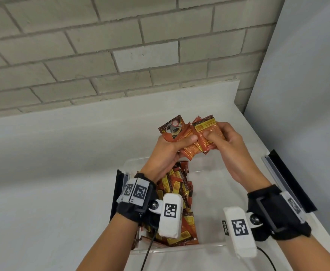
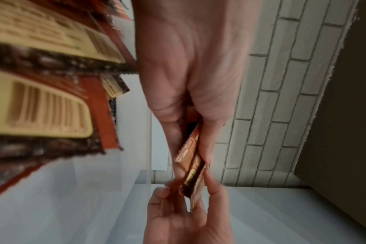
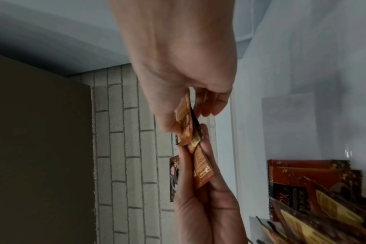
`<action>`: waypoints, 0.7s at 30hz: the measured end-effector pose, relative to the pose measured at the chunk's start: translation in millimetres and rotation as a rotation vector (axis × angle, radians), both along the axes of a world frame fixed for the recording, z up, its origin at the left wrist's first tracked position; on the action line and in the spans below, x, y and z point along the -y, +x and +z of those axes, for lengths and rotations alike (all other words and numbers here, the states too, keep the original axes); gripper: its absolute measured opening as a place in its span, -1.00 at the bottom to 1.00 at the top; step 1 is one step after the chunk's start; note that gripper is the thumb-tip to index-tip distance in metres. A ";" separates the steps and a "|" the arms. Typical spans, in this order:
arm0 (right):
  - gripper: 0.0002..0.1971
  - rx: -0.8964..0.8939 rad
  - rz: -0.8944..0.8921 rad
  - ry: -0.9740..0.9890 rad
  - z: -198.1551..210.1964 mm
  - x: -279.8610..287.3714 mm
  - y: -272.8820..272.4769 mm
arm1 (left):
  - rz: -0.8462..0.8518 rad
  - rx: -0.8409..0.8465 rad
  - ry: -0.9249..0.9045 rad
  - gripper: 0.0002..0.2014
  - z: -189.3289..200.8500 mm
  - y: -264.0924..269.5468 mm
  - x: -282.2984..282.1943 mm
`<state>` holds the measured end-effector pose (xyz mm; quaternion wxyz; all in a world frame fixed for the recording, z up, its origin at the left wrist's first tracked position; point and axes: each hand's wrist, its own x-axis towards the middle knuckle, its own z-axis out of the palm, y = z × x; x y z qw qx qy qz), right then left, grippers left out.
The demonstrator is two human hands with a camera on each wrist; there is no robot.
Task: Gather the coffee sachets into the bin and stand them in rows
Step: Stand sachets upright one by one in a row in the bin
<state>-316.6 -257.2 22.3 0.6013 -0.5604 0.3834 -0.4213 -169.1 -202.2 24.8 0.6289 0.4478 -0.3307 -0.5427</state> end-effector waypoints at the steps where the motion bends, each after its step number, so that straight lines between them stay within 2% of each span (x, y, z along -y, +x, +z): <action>1: -0.66 0.002 0.009 -0.002 0.7 -0.3 0.2 | 0.009 0.001 -0.001 -0.72 0.1 -0.1 0.0; 4: -0.69 0.029 -0.007 -0.008 1.7 0.0 1.1 | 0.003 -0.012 -0.001 -0.78 1.1 -1.5 -0.2; 8: -0.80 0.076 -0.086 0.053 -0.8 4.4 0.3 | 0.007 -0.148 0.016 -0.81 2.0 -3.0 0.7; 12: -0.70 0.129 -0.069 0.137 -1.6 5.2 0.2 | 0.024 -0.209 0.001 -0.80 2.6 -2.7 1.4; 17: -0.79 0.124 -0.045 0.087 2.2 3.6 -0.7 | -0.008 -0.146 -0.010 -0.80 3.1 -3.9 -0.6; 21: -0.76 0.084 0.025 0.012 5.6 -0.6 -2.0 | 0.003 -0.037 0.001 -0.74 2.3 -4.1 -2.7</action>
